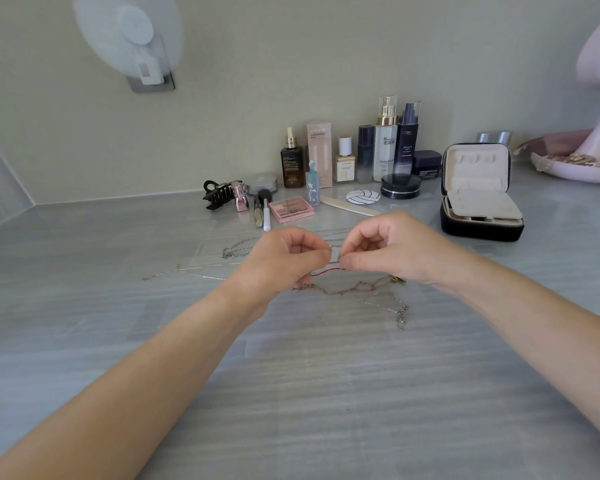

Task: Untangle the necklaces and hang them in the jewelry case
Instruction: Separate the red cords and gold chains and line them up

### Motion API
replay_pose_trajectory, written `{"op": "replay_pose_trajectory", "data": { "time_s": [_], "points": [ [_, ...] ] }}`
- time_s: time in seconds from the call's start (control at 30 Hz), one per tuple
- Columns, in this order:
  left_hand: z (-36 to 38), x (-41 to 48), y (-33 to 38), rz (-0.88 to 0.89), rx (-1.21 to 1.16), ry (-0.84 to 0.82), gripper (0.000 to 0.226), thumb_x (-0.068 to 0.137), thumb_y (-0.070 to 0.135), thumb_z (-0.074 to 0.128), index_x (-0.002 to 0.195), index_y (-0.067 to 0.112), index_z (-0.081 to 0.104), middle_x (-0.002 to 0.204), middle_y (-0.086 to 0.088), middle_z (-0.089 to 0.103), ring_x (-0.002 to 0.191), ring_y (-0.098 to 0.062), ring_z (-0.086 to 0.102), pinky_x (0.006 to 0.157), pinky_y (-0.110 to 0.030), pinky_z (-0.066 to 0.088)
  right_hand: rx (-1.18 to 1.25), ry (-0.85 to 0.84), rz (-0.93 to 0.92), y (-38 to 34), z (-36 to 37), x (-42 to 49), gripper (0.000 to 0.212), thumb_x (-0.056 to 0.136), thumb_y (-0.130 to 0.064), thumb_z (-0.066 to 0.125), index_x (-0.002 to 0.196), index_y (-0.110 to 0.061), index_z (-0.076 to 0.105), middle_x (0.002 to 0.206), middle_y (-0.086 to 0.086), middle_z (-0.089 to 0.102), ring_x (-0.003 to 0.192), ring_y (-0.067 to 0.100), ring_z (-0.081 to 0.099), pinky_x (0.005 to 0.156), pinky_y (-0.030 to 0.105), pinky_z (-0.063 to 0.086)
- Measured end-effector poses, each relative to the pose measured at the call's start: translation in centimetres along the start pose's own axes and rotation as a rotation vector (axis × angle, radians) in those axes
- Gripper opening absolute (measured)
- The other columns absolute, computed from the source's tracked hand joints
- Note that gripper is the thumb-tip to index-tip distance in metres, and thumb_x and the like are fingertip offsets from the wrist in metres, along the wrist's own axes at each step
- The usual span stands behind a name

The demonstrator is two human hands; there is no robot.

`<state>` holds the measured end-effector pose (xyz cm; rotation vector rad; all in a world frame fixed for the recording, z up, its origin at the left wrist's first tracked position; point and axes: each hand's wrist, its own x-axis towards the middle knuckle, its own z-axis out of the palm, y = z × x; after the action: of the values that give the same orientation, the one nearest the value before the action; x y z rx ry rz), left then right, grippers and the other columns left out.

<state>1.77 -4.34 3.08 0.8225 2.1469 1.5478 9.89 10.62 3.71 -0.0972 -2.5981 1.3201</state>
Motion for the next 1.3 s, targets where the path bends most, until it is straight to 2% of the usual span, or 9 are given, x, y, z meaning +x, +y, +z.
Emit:
{"op": "replay_pose_trajectory", "data": {
  "time_s": [0.13, 0.3, 0.37, 0.57, 0.7, 0.93, 1.1, 1.2, 1.3],
  "points": [
    [-0.14, 0.15, -0.15, 0.005, 0.045, 0.018, 0.012, 0.081, 0.011, 0.063, 0.072, 0.018, 0.06, 0.041, 0.014, 0.052, 0.039, -0.001, 0.043, 0.042, -0.011, 0.036, -0.038, 0.033, 0.003, -0.05, 0.09, -0.02, 0.01, 0.075, -0.015, 0.07, 0.068, -0.022, 0.071, 0.075, 0.009, 0.069, 0.063, 0.006, 0.052, 0.063, 0.022, 0.042],
    [0.24, -0.3, 0.02, 0.039, 0.137, -0.035, 0.007, 0.081, 0.017, 0.065, 0.074, 0.018, 0.065, 0.062, 0.003, 0.056, 0.05, -0.004, 0.046, 0.044, -0.01, 0.035, -0.088, 0.047, 0.003, -0.05, 0.02, 0.0, 0.012, 0.076, -0.015, 0.068, 0.067, -0.022, 0.071, 0.067, -0.001, 0.066, 0.056, 0.001, 0.049, 0.055, 0.013, 0.039],
    [0.5, -0.5, 0.06, 0.064, 0.179, -0.032, 0.007, 0.081, 0.02, 0.066, 0.073, 0.019, 0.066, 0.061, 0.008, 0.057, 0.048, 0.002, 0.048, 0.043, -0.007, 0.034, -0.124, 0.05, -0.013, 0.04, 0.07, 0.07, 0.013, 0.077, -0.017, 0.067, 0.066, -0.024, 0.07, 0.063, -0.007, 0.064, 0.051, -0.003, 0.049, 0.052, 0.008, 0.038],
    [0.74, -0.6, -0.23, 0.177, 0.376, 0.033, 0.01, 0.08, 0.022, 0.063, 0.071, 0.026, 0.064, 0.071, 0.017, 0.059, 0.081, -0.007, 0.058, 0.056, -0.016, 0.04, -0.335, 0.065, -0.076, 0.04, 0.61, -0.16, 0.013, 0.077, -0.024, 0.065, 0.065, -0.029, 0.066, 0.057, -0.013, 0.06, 0.055, 0.0, 0.052, 0.06, 0.017, 0.042],
    [0.79, -0.73, -0.23, 0.205, 0.442, 0.027, 0.013, 0.08, 0.02, 0.062, 0.068, 0.027, 0.061, 0.074, 0.017, 0.058, 0.079, -0.009, 0.057, 0.059, -0.019, 0.04, -0.449, 0.075, -0.088, -0.29, 0.91, -0.34, 0.01, 0.074, -0.022, 0.064, 0.066, -0.028, 0.065, 0.053, -0.012, 0.056, 0.052, 0.002, 0.052, 0.058, 0.022, 0.042],
    [0.63, -0.67, 0.06, 0.154, 0.312, 0.023, 0.014, 0.076, 0.013, 0.063, 0.066, 0.022, 0.062, 0.07, 0.008, 0.063, 0.067, -0.008, 0.058, 0.056, -0.022, 0.046, -0.245, 0.125, -0.054, -0.01, 0.72, 0.15, 0.011, 0.064, -0.021, 0.066, 0.056, -0.029, 0.065, 0.045, -0.021, 0.056, 0.045, 0.001, 0.047, 0.048, 0.015, 0.04],
    [0.51, -0.54, 0.15, 0.107, 0.217, -0.025, 0.017, 0.076, 0.008, 0.064, 0.063, 0.019, 0.061, 0.062, 0.006, 0.059, 0.047, 0.004, 0.048, 0.046, -0.012, 0.039, -0.127, 0.115, -0.049, -0.18, 0.8, 0.15, 0.01, 0.066, -0.017, 0.067, 0.06, -0.025, 0.068, 0.045, -0.016, 0.056, 0.045, 0.0, 0.045, 0.047, 0.01, 0.035],
    [0.29, -0.51, 0.11, 0.077, 0.185, -0.043, 0.017, 0.077, 0.009, 0.064, 0.063, 0.018, 0.061, 0.062, 0.005, 0.059, 0.051, 0.0, 0.049, 0.053, -0.019, 0.039, 0.0, 0.148, -0.017, -0.41, 0.62, 0.12, 0.012, 0.071, -0.009, 0.067, 0.064, -0.018, 0.069, 0.055, -0.01, 0.059, 0.049, -0.002, 0.046, 0.051, 0.01, 0.038],
    [0.28, -0.63, 0.1, 0.061, 0.168, -0.062, 0.018, 0.078, 0.009, 0.065, 0.063, 0.019, 0.06, 0.062, 0.005, 0.059, 0.051, 0.001, 0.049, 0.052, -0.015, 0.039, 0.097, 0.173, 0.024, -0.46, 0.29, 0.1, 0.013, 0.074, -0.005, 0.066, 0.066, -0.015, 0.068, 0.054, -0.012, 0.057, 0.048, -0.004, 0.046, 0.05, 0.005, 0.036]
  ]
}}
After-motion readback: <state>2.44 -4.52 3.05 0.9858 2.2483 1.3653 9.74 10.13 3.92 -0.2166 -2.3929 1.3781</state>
